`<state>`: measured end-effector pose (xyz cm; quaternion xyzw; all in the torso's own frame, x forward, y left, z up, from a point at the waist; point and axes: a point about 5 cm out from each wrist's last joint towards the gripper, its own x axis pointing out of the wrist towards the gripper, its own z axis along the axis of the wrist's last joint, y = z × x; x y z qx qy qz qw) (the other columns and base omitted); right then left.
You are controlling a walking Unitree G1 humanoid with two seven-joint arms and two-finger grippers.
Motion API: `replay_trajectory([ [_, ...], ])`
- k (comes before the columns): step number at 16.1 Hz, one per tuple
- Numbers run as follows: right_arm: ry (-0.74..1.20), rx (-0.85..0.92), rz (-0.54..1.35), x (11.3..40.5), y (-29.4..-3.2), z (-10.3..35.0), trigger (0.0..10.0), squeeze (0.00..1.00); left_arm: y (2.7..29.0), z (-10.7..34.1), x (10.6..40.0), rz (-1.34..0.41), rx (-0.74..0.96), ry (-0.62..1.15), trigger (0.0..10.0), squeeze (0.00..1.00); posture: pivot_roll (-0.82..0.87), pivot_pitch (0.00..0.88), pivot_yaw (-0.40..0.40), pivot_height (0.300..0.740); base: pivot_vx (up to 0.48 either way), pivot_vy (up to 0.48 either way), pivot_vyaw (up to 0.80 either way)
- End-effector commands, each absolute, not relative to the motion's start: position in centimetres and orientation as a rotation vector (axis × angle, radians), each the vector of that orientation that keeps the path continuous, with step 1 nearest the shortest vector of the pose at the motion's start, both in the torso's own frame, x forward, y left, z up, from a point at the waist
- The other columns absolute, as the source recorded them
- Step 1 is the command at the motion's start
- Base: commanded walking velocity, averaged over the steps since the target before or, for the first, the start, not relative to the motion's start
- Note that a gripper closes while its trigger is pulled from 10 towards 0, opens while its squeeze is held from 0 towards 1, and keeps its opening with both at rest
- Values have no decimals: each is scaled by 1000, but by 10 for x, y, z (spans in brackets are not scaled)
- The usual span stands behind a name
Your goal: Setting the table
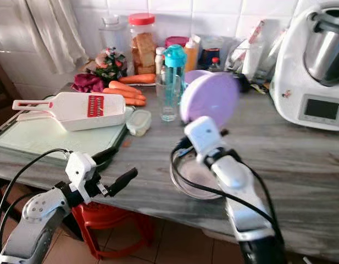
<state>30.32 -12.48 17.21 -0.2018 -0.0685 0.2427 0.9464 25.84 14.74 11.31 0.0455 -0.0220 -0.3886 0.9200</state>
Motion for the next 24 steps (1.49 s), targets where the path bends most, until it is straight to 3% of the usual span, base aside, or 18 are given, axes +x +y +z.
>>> replay_trajectory([
  [1, -108, -415, 580, 310, -120, 169, 10000, 0, 148, 116, 258, -796, 100, -48, 10000, 0, -43, 12, 7, 740, 0, 0, 0],
  [2, -32, -403, 713, 315, -116, 160, 10000, 0, 148, 113, 257, -783, 104, -43, 10000, 0, -41, 13, 8, 740, 0, 0, 0],
  [5, 34, -467, 839, 334, -114, 152, 10000, 0, 150, 110, 259, -744, 123, -34, 10000, 0, -21, 24, 7, 740, 0, 0, 0],
  [17, 109, -679, 1091, 346, -128, 133, 10000, 0, 155, 102, 258, -665, 127, 1, 10000, 0, -11, 48, 13, 740, 0, 0, 0],
  [18, 102, -686, 1093, 346, -128, 133, 10000, 435, 155, 102, 258, -665, 127, 2, 10000, 0, -12, 49, 14, 740, 0, 0, 0],
  [19, 95, -688, 1094, 348, -128, 134, 10000, 639, 154, 101, 257, -668, 126, 4, 10000, 0, -12, 50, 15, 740, 0, 0, 0],
  [20, 87, -698, 1092, 349, -128, 135, 10000, 780, 153, 101, 256, -671, 125, 4, 10000, 0, -12, 49, 15, 740, 0, 0, 0],
  [21, 79, -708, 1091, 350, -128, 136, 10000, 804, 152, 101, 256, -673, 125, 4, 10000, 0, -11, 48, 16, 740, 0, 0, 0],
  [22, 79, -708, 1093, 350, -128, 136, 10000, 1000, 152, 101, 257, -673, 124, 5, 10000, 0, -11, 48, 16, 740, 0, 0, 0],
  [24, 58, -724, 1085, 352, -128, 139, 10000, 1000, 152, 102, 258, -671, 124, 3, 10000, 0, -11, 47, 17, 740, 0, 0, 0],
])
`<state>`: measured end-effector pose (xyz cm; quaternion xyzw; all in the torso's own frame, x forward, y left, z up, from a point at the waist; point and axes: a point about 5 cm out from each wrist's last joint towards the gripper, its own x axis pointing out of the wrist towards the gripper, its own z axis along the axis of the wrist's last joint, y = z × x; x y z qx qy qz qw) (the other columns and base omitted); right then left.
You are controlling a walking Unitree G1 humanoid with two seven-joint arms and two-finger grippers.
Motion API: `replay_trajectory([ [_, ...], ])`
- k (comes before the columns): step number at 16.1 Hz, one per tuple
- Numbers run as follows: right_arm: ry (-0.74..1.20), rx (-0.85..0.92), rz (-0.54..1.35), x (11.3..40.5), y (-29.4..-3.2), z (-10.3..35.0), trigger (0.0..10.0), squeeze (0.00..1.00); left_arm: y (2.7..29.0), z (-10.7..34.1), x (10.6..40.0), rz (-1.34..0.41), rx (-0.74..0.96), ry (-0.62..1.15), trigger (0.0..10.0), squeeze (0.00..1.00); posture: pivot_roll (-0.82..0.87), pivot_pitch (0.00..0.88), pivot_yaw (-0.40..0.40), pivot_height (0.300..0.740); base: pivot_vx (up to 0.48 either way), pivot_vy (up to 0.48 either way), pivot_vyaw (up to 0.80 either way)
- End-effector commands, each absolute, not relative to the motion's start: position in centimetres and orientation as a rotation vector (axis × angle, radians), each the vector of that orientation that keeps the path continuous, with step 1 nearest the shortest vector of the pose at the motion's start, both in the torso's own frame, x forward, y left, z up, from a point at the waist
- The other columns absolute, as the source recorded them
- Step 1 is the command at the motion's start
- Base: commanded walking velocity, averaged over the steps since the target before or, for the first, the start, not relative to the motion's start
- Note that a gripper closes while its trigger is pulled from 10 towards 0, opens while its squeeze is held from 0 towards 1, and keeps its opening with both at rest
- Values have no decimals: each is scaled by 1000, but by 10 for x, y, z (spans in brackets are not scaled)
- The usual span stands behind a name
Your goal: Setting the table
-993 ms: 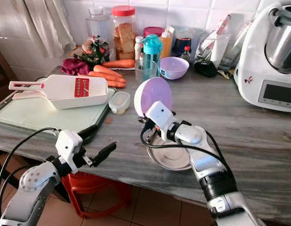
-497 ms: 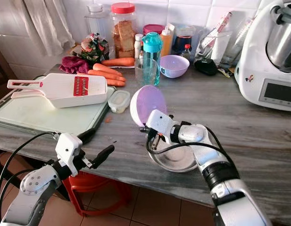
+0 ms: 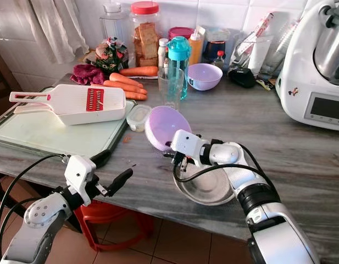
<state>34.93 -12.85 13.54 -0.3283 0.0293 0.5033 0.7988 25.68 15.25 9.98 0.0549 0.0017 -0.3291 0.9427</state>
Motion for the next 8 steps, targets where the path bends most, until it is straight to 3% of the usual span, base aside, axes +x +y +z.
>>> replay_trajectory([
  [1, 51, -721, 1087, 352, -128, 140, 10000, 1000, 151, 102, 258, -672, 124, 3, 10000, 0, -11, 47, 17, 740, 0, 0, 0],
  [8, -96, -771, 1038, 356, -125, 168, 10000, 1000, 148, 102, 260, -675, 120, 0, 10000, 0, -19, 39, 17, 740, 0, 0, 0],
])
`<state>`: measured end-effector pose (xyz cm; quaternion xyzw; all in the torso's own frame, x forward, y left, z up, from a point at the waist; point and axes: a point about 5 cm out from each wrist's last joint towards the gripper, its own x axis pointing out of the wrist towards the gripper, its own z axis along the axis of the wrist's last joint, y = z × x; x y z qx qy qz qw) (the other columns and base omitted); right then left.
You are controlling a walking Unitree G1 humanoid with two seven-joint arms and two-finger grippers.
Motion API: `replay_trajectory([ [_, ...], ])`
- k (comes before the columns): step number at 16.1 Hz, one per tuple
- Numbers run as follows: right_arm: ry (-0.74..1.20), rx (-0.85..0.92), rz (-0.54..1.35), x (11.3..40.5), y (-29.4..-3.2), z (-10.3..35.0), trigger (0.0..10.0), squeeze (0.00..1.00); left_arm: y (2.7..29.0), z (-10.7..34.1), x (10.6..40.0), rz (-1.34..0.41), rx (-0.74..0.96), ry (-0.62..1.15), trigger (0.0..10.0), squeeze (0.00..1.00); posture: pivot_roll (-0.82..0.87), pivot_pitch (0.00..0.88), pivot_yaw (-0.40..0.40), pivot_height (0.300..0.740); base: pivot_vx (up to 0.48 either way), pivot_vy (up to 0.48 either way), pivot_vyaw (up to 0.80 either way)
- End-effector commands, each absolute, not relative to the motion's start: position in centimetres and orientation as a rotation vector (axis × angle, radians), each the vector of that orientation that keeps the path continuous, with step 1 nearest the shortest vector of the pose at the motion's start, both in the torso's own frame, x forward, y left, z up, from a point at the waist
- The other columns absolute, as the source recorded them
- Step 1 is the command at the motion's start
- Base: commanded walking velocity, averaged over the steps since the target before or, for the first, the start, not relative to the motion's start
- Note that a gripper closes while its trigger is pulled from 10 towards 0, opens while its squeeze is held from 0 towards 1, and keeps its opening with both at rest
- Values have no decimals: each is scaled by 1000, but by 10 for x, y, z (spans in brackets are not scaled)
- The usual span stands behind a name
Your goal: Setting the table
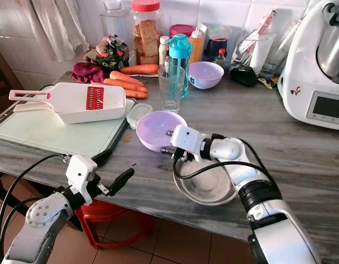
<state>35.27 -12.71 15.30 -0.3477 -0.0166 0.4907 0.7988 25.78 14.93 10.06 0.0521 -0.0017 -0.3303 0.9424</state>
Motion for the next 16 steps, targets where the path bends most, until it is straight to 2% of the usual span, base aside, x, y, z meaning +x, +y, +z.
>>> replay_trajectory([
  [1, -123, -782, 1035, 356, -124, 174, 10000, 1000, 148, 102, 261, -674, 120, -2, 10000, 0, -19, 39, 17, 740, 0, 0, 0],
  [5, -240, -738, 954, 355, -120, 200, 10000, 1000, 145, 103, 264, -673, 114, -14, 10000, 0, -29, 26, 19, 740, 0, 0, 0],
  [9, -273, -674, 922, 335, -117, 196, 10000, 1000, 141, 104, 264, -683, 99, -27, 10000, 0, -33, 13, 15, 740, 0, 0, 0],
  [12, -227, -634, 855, 320, -126, 187, 10000, 1000, 142, 104, 266, -679, 98, -32, 10000, 0, -37, 5, 11, 740, 0, 0, 0],
  [16, -192, -504, 652, 295, -147, 180, 10000, 1000, 144, 104, 265, -694, 88, -43, 10000, 0, -56, 0, 13, 740, 0, 0, 0],
])
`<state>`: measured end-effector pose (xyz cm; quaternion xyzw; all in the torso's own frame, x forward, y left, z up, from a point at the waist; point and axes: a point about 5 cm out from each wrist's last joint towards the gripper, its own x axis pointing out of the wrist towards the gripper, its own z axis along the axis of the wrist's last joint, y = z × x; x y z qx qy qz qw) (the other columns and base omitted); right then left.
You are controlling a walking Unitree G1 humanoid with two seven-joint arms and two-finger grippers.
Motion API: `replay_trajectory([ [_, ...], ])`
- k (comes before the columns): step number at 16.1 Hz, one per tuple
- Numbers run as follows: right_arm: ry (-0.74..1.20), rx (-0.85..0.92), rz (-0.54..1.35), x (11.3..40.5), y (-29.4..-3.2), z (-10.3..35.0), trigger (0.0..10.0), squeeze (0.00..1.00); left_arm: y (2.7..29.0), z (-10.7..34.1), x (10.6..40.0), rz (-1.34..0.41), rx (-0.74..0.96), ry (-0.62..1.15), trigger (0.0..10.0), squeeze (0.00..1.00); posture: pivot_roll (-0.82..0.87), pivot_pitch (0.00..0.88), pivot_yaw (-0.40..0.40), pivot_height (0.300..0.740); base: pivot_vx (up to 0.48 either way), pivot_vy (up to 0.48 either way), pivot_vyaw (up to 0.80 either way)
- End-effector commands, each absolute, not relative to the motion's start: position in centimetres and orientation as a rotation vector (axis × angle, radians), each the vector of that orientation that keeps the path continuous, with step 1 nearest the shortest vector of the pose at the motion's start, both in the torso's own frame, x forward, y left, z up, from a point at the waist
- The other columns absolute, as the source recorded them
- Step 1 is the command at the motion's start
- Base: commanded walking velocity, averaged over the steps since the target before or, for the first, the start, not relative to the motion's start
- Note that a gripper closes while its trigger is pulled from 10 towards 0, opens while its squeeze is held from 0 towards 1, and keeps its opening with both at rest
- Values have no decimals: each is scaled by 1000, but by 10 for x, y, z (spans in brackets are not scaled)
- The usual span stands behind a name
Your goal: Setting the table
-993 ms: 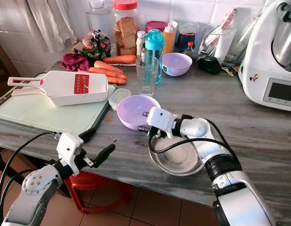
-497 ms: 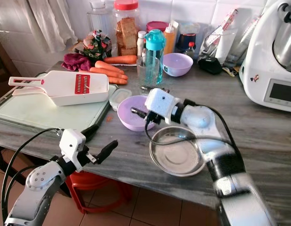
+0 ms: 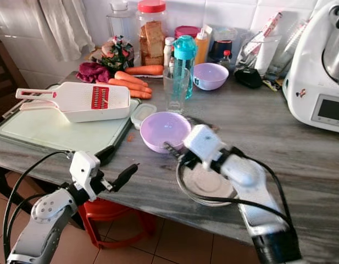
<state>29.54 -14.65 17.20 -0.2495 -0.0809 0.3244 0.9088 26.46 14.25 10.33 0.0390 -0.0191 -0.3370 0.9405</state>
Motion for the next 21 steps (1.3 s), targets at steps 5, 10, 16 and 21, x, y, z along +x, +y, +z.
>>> replay_trajectory([
  [5, -61, -353, 396, 279, -161, 166, 10000, 1000, 147, 102, 268, -701, 97, -37, 10000, 0, -67, 0, 15, 740, 0, 0, 0],
  [10, 60, -310, 274, 259, -151, 136, 10000, 1000, 142, 100, 270, -712, 101, -35, 10000, 0, -76, 0, 23, 740, 0, 0, 0],
  [16, 237, -159, 167, 267, -160, 117, 10000, 1000, 143, 102, 274, -721, 114, -41, 10000, 0, -75, 0, 32, 740, 0, 0, 0],
  [21, 339, -118, 160, 272, -155, 109, 10000, 851, 143, 101, 270, -720, 109, -40, 10000, 0, -56, 0, 23, 740, 0, 0, 0],
])
